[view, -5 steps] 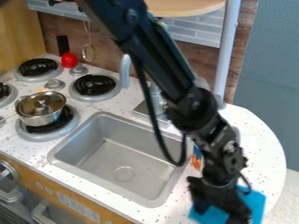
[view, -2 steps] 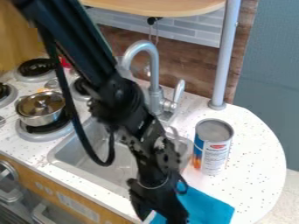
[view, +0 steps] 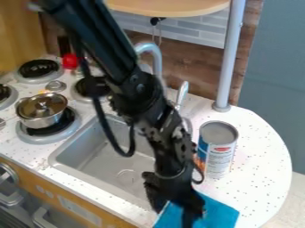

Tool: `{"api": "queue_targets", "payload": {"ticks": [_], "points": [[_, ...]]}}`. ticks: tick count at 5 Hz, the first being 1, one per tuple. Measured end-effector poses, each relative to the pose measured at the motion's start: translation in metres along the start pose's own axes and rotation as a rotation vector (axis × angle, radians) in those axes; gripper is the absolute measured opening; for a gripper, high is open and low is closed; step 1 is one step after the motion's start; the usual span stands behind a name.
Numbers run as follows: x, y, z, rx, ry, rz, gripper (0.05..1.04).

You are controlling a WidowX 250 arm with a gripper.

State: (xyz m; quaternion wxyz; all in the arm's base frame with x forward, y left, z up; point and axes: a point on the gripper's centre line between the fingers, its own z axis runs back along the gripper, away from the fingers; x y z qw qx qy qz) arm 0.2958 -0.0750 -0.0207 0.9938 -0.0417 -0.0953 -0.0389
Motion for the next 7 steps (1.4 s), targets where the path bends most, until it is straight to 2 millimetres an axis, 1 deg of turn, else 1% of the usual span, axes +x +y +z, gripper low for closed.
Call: {"api": "queue_targets", "payload": {"ticks": [1, 2, 3, 4, 5, 6, 7], "points": [[0.015, -0.012, -0.013, 0.013, 0.002, 0.004, 1.001], [0.029, -0.019, -0.018, 0.02, -0.011, 0.012, 1.001], [0.04, -0.024, -0.022, 0.02, -0.02, 0.019, 1.001], [0.051, -0.03, -0.022, 0.01, -0.032, 0.039, 1.001], [0.056, -0.035, -0.022, 0.007, -0.039, 0.034, 1.001], [0.051, -0.034, -0.023, 0.018, -0.04, 0.032, 1.001], [0.034, -0.029, -0.021, 0.023, -0.026, 0.029, 1.001]]}}
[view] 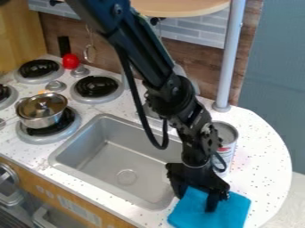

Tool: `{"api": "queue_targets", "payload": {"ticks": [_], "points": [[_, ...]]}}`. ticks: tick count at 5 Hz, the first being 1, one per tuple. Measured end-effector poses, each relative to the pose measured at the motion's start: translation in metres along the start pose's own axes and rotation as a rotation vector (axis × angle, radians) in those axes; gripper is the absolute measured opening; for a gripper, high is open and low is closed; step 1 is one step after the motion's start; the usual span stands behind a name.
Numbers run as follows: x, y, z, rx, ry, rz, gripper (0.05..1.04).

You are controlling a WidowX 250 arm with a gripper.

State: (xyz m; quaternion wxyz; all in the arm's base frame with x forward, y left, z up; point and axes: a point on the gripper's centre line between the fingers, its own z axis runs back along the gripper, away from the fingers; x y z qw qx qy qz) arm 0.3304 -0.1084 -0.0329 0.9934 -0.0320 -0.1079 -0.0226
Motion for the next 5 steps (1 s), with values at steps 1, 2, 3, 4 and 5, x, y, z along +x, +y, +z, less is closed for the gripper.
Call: {"api": "queue_targets", "payload": {"ticks": [1, 2, 3, 4, 5], "points": [[-0.022, 0.006, 0.005, 0.01, 0.005, -0.018, 1.001], [-0.038, 0.009, 0.007, 0.027, 0.006, -0.043, 1.001], [-0.038, 0.007, 0.008, 0.031, 0.0, -0.051, 1.001], [-0.023, -0.002, 0.003, 0.033, 0.001, -0.053, 1.001], [0.0, -0.013, -0.002, 0.034, -0.021, -0.045, 1.001]]}}
